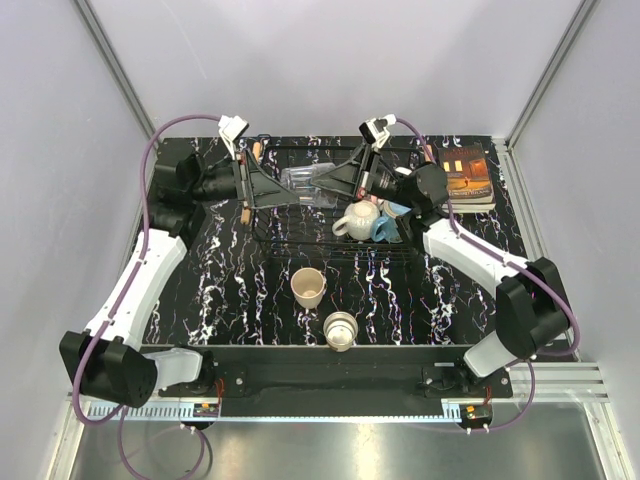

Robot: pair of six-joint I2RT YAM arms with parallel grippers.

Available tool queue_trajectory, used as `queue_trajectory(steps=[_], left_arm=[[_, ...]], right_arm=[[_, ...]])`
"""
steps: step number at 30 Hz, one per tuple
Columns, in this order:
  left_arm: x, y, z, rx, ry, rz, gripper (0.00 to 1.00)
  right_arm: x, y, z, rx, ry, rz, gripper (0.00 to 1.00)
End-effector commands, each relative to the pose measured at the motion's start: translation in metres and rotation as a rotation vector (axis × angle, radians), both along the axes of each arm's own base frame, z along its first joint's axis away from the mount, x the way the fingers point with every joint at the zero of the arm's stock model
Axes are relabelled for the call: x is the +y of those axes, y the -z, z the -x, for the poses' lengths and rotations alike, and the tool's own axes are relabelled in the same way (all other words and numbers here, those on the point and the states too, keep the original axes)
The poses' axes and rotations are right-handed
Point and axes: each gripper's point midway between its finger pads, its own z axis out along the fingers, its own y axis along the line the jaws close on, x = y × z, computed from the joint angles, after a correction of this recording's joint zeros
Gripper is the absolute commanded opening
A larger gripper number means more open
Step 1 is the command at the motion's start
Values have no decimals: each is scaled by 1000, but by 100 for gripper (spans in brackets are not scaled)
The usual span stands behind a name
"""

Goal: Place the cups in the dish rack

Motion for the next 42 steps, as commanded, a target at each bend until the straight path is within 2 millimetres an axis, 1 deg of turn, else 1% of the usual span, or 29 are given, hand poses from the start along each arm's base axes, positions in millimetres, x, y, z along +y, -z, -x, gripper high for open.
queue_trajectory(steps=[1,3,7,8,12,13,16,17,19,20,23,24,25,27,28,29,30,31,32,33,34,35,36,37,38,39,40,41,42], left_arm=[[-3,-4,6,-49,3,2,93],[-4,-1,2,-43,-4,-4,93],[-7,-2,0,-47,-4,-6,93],[-7,-5,-1,-56,-9,-5,92],[-6,-5,-3,-61,-15,-13,85],[-7,-5,-4,-60,-18,-14,75],[-6,-4,-6,-67,-27,-20,56],[-6,-3,-6,-63,-30,-23,40],[-5,-2,-7,-65,-41,-32,26],[-5,-2,-7,-66,-43,-34,15],[-4,-7,-7,-78,-52,-38,0],[-4,-7,-8,-89,-54,-43,0],[-3,-11,-8,-86,-58,-48,0],[-2,-15,-9,-107,-63,-59,0],[0,-23,-7,-113,-69,-66,0],[2,-24,-12,-116,-84,-77,0],[4,-25,-15,-150,-90,-94,0],[7,-23,-18,-121,-113,-123,0],[8,-28,-23,-141,-122,-135,0],[9,-28,-28,-178,-133,-156,0],[11,-21,-33,-145,-156,-194,0],[12,-23,-42,-160,-173,-213,0],[14,-18,-50,-179,-190,-243,0],[17,-11,-60,-171,-233,-285,0],[20,-17,-70,-242,-262,-320,0],[19,1,-90,-220,-280,-372,0],[20,9,-101,-220,-314,-430,0],[19,20,-115,-244,-312,-486,0],[14,24,-139,-255,-317,-514,0]], right_arm=[[1,-29,5,-100,0,-67,0],[3,-31,9,-106,-9,-71,0],[14,-23,12,-92,-30,-59,0],[15,-22,13,-86,-32,-58,0],[21,-17,18,-73,-48,-53,0],[21,-16,19,-73,-49,-52,0],[22,-15,22,-68,-55,-52,0],[22,-16,23,-71,-56,-53,0],[21,-18,24,-73,-57,-50,0],[20,-17,24,-74,-56,-44,0],[20,-13,26,-58,-55,-29,0],[21,-10,24,-45,-47,-13,3],[19,-5,22,-36,-38,0,21],[15,1,18,-15,-14,25,38],[11,12,16,10,-2,42,60],[3,16,8,22,27,45,71],[-7,13,9,14,41,31,79],[-15,26,5,40,59,45,82],[-31,25,-1,42,96,48,84],[-39,27,-2,38,115,54,87],[-46,40,-4,61,133,73,92],[-55,38,2,54,148,86,98],[-67,48,-3,52,189,108,98],[-74,49,-1,46,208,118,99],[-81,47,7,42,222,132,99],[-88,55,8,19,255,160,99],[-92,54,13,-3,275,176,99],[-98,52,23,-2,310,203,98],[-103,51,26,-74,356,237,98]])
